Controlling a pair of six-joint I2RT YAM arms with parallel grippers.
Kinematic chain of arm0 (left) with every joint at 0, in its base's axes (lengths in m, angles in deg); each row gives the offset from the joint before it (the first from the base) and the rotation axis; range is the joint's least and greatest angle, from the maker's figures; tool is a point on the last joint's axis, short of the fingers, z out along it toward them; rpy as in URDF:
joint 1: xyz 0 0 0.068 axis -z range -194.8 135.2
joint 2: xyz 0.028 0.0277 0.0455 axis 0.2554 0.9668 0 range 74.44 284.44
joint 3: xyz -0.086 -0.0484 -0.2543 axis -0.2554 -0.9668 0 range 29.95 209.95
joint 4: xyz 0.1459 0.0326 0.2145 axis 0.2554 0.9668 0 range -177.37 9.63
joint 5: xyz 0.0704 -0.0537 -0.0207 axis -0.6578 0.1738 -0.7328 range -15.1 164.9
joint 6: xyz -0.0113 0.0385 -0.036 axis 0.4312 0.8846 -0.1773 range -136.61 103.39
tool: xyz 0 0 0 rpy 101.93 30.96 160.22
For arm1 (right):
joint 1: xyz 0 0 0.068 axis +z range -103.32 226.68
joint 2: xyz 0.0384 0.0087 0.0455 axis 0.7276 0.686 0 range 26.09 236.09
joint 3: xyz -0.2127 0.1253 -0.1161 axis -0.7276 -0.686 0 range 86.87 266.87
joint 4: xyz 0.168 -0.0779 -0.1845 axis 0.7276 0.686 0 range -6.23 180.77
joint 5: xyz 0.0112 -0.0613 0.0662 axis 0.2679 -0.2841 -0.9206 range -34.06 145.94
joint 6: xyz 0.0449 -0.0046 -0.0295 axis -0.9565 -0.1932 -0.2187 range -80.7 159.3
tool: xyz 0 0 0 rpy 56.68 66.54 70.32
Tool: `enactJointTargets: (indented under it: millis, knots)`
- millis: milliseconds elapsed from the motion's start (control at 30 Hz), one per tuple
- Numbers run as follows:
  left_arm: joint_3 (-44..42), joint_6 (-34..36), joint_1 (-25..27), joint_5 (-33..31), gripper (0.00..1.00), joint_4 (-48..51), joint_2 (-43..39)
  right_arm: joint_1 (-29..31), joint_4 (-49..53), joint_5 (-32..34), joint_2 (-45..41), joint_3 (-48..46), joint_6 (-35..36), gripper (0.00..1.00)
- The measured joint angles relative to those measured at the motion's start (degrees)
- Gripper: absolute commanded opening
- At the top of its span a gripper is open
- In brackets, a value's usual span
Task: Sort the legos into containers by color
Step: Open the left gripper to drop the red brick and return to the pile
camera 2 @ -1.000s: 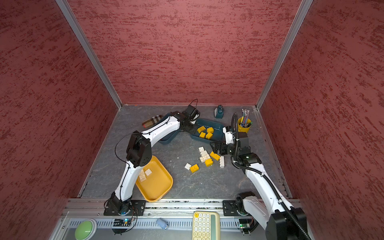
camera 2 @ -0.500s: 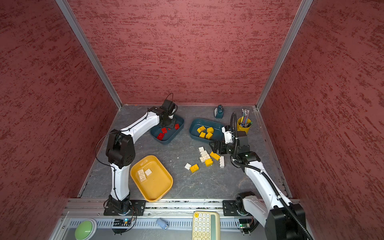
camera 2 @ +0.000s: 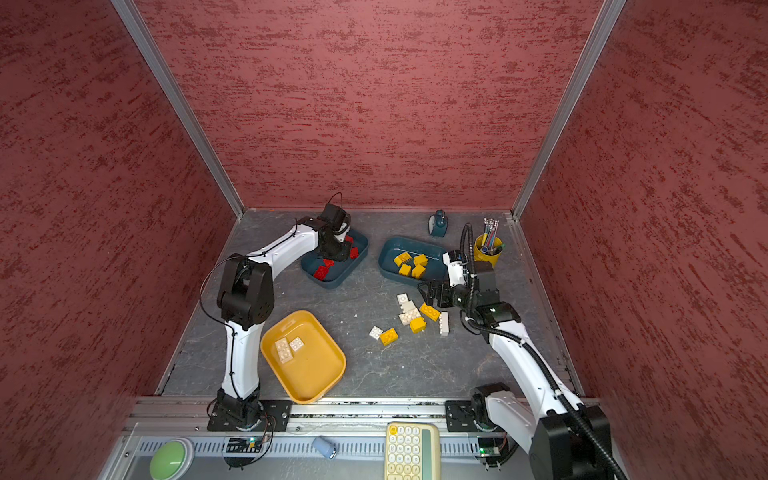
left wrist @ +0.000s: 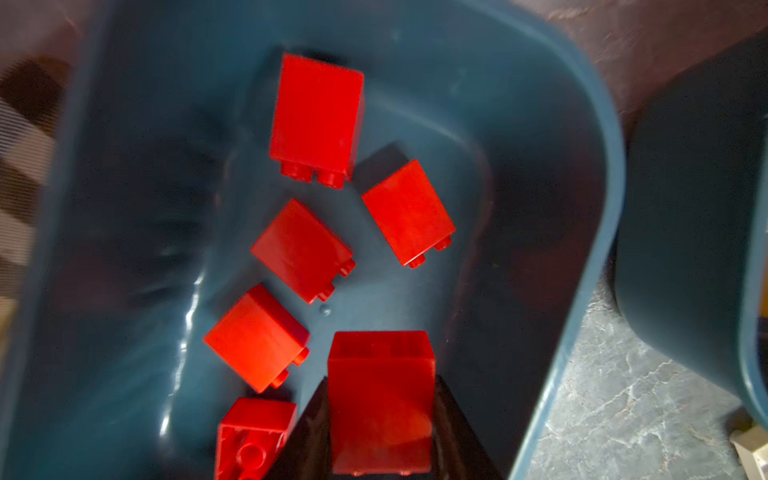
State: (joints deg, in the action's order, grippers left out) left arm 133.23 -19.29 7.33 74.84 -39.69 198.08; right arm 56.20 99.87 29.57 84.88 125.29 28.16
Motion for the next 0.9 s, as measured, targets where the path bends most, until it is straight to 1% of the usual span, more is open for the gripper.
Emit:
enactJointTargets:
  millis: [33,67,233,367,533,633,733,900]
  knots:
    - [0.0,0.07,0.0,0.09,0.55,0.24,0.07,0.0,0.02,0.02,-0.02,0.0,0.0,0.99]
    - [0.04,-0.13,0.0,0.15,0.58,0.55,0.07,0.0,0.02,0.0,-0.07,0.0,0.0,0.99]
    - [0.59,-0.5,0.5,0.09,0.64,1.81,-0.7,0.0,0.02,0.02,-0.17,0.0,0.0,0.99]
    - [-1.14,-0.98,2.54,-0.02,0.66,2.54,-4.83,0.0,0.02,0.02,-0.2,0.0,0.0,0.99]
    - [-5.6,-3.21,7.43,0.13,0.69,3.06,-14.45,0.0,0.02,0.02,-0.42,0.0,0.02,0.99]
    - [-9.33,-6.29,10.99,1.05,0.69,3.02,-19.54,0.0,0.02,0.02,-0.61,0.0,0.02,0.99]
    - [-13.51,-10.78,14.71,1.68,0.69,2.89,-22.36,0.0,0.0,0.02,-0.79,0.0,0.02,0.99]
    - [-20.06,-18.12,21.03,2.25,0.69,2.75,-23.28,0.0,0.0,0.0,-1.49,-0.24,0.02,0.99]
